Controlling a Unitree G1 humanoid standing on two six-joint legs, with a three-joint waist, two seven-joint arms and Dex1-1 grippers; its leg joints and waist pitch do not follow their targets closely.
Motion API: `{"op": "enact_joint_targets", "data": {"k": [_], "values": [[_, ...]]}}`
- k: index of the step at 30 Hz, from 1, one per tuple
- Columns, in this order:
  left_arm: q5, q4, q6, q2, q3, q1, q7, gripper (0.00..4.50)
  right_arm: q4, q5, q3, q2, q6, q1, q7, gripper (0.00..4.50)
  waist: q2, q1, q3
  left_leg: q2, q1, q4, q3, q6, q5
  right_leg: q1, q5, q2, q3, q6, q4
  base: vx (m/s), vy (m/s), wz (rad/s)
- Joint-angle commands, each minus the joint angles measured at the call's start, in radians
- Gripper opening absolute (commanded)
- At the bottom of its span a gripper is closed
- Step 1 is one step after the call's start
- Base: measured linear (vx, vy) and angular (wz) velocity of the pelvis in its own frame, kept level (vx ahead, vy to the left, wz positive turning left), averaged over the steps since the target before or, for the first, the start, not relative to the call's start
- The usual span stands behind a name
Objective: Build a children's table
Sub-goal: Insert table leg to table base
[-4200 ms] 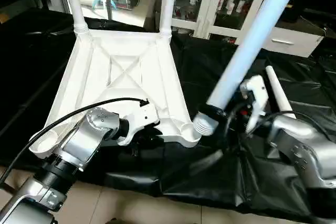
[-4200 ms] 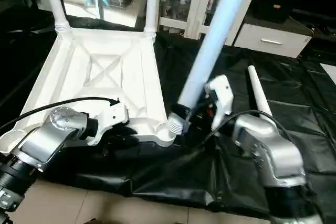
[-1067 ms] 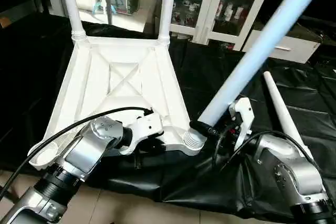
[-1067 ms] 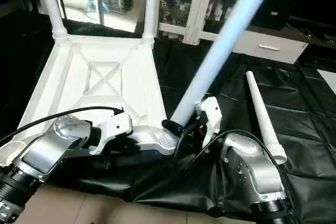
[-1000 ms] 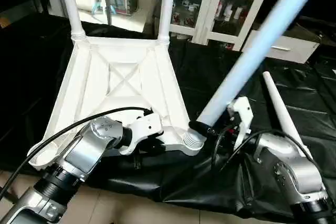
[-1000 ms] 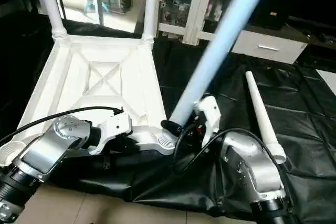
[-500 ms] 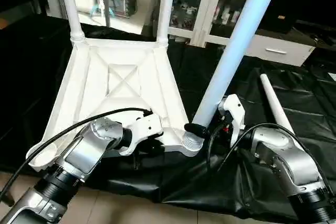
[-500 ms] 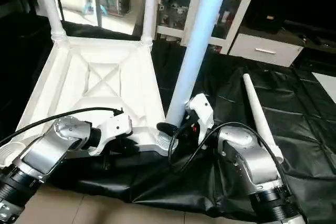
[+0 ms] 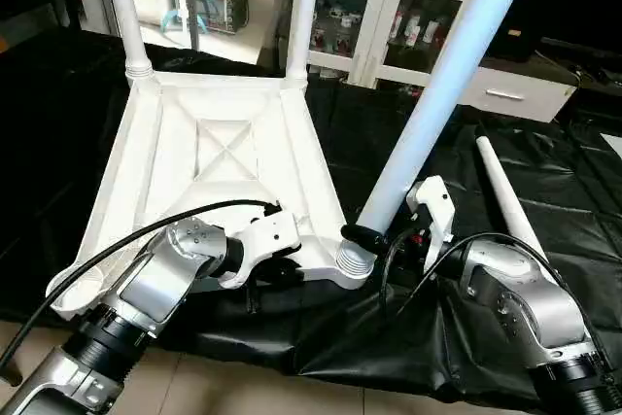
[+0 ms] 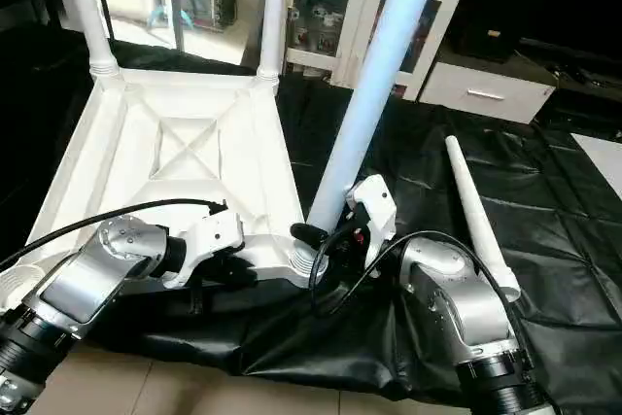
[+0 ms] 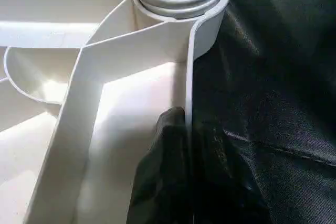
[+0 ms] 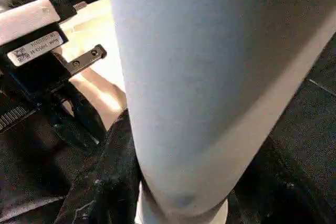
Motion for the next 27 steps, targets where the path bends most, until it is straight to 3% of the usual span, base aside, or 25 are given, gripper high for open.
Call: {"op": "enact_joint_targets", "data": {"k": [1,5,8,9,10,11,12,13,14,15,19,21,22,24,26,27], "values": [[-0.011,0.007,0.005,-0.010,0.029,0.010,0.036,0.00,0.110,-0.058,0.030,-0.014,0.049,0.051,-0.023,1.86,0.014,-0.001,-0.020,0.025,-0.003,-0.091,-0.018,-0.018,-0.423,0.013,-0.543,-0.058,0.036,-0.044,-0.104,0.000,0.000,0.00],[-0.024,0.003,0.038,-0.041,0.054,0.008,0.075,0.00,0.163,-0.107,0.023,0.007,0.029,0.028,-0.115,1.86,0.016,-0.003,-0.018,0.024,-0.002,-0.093,-0.017,-0.022,-0.423,0.011,-0.540,-0.059,0.036,-0.051,-0.105,0.000,0.000,0.00],[-0.016,0.009,0.083,-0.092,0.072,-0.012,0.145,0.00,0.266,-0.157,-0.023,0.066,0.019,-0.028,-0.301,1.85,0.017,-0.021,-0.016,0.021,-0.008,-0.096,-0.022,-0.039,-0.444,0.013,-0.582,-0.059,0.032,-0.043,-0.108,0.000,0.000,0.00],[-0.006,0.020,0.114,-0.132,0.081,-0.030,0.199,0.00,0.326,-0.179,-0.054,0.105,0.014,-0.065,-0.418,1.85,0.018,-0.034,-0.018,0.017,-0.007,-0.093,-0.028,-0.047,-0.462,0.016,-0.628,-0.061,0.023,-0.024,-0.114,0.000,0.000,0.00],[-0.006,0.020,0.114,-0.132,0.081,-0.030,0.199,0.00,0.326,-0.179,-0.054,0.105,0.014,-0.065,-0.418,1.85,0.018,-0.034,-0.018,0.017,-0.007,-0.093,-0.028,-0.047,-0.462,0.016,-0.628,-0.061,0.023,-0.024,-0.114,0.000,0.000,0.00],[0.014,0.060,0.156,-0.198,0.101,-0.067,0.291,0.00,0.387,-0.186,-0.091,0.152,0.014,-0.108,-0.542,1.85,0.017,-0.040,-0.017,0.016,-0.010,-0.093,-0.032,-0.046,-0.469,0.019,-0.645,-0.061,0.018,-0.012,-0.118,0.000,0.000,0.00],[0.023,0.086,0.178,-0.233,0.112,-0.088,0.339,0.00,0.418,-0.185,-0.109,0.175,0.016,-0.130,-0.599,1.85,0.020,-0.044,-0.015,0.015,-0.001,-0.091,-0.031,-0.049,-0.486,0.009,-0.654,-0.059,0.015,-0.009,-0.125,0.000,0.000,0.00],[0.030,0.105,0.194,-0.258,0.120,-0.104,0.374,0.00,0.440,-0.182,-0.123,0.192,0.017,-0.146,-0.638,1.85,0.021,-0.048,-0.018,0.013,0.006,-0.089,-0.033,-0.049,-0.502,0.011,-0.649,-0.059,0.008,-0.006,-0.131,0.000,0.000,0.00],[0.040,0.140,0.212,-0.297,0.133,-0.134,0.430,0.00,0.475,-0.180,-0.144,0.217,0.015,-0.172,-0.703,1.85,0.022,-0.049,-0.022,0.013,0.005,-0.088,-0.034,-0.045,-0.490,0.017,-0.616,-0.061,0.007,-0.012,-0.130,0.000,0.000,0.00],[0.046,0.157,0.219,-0.315,0.139,-0.148,0.456,0.00,0.490,-0.180,-0.153,0.228,0.012,-0.185,-0.735,1.85,0.023,-0.048,-0.025,0.016,-0.006,-0.093,-0.032,-0.037,-0.434,0.024,-0.503,-0.061,0.012,-0.037,-0.120,0.000,0.000,0.00],[0.073,0.222,0.226,-0.385,0.140,-0.212,0.561,0.00,0.562,-0.202,-0.162,0.267,-0.021,-0.245,-0.856,1.85,0.022,-0.042,-0.027,0.016,-0.004,-0.089,-0.022,-0.035,-0.385,0.019,-0.421,-0.060,0.017,-0.068,-0.111,0.000,0.000,0.00],[0.076,0.233,0.230,-0.408,0.138,-0.227,0.582,0.00,0.589,-0.211,-0.162,0.280,-0.033,-0.267,-0.889,1.85,0.020,-0.039,-0.032,0.018,-0.016,-0.089,-0.020,-0.038,-0.308,0.030,-0.300,-0.058,0.021,-0.088,-0.094,0.000,0.000,0.00],[0.079,0.240,0.237,-0.425,0.140,-0.237,0.596,0.00,0.617,-0.217,-0.163,0.290,-0.046,-0.286,-0.916,1.85,0.020,-0.038,-0.032,0.018,-0.019,-0.090,-0.020,-0.036,-0.294,0.033,-0.282,-0.056,0.019,-0.090,-0.090,0.000,0.000,0.00],[0.080,0.242,0.241,-0.435,0.140,-0.240,0.601,0.00,0.636,-0.218,-0.163,0.297,-0.056,-0.302,-0.924,1.85,0.015,-0.036,-0.032,0.014,-0.012,-0.084,-0.012,-0.028,-0.310,0.025,-0.325,-0.058,0.020,-0.086,-0.095,0.000,0.000,0.00],[0.081,0.249,0.244,-0.443,0.142,-0.245,0.611,0.00,0.662,-0.219,-0.167,0.304,-0.071,-0.319,-0.938,1.85,0.016,-0.034,-0.039,0.014,-0.018,-0.081,-0.010,-0.021,-0.253,0.033,-0.265,-0.059,0.021,-0.095,-0.087,0.050,-0.034,0.02],[0.081,0.254,0.245,-0.446,0.143,-0.247,0.618,0.00,0.676,-0.220,-0.170,0.309,-0.080,-0.329,-0.945,1.85,0.017,-0.031,-0.043,0.015,-0.021,-0.079,-0.007,-0.016,-0.172,0.039,-0.153,-0.055,0.021,-0.115,-0.073,0.000,0.000,0.00]]}}
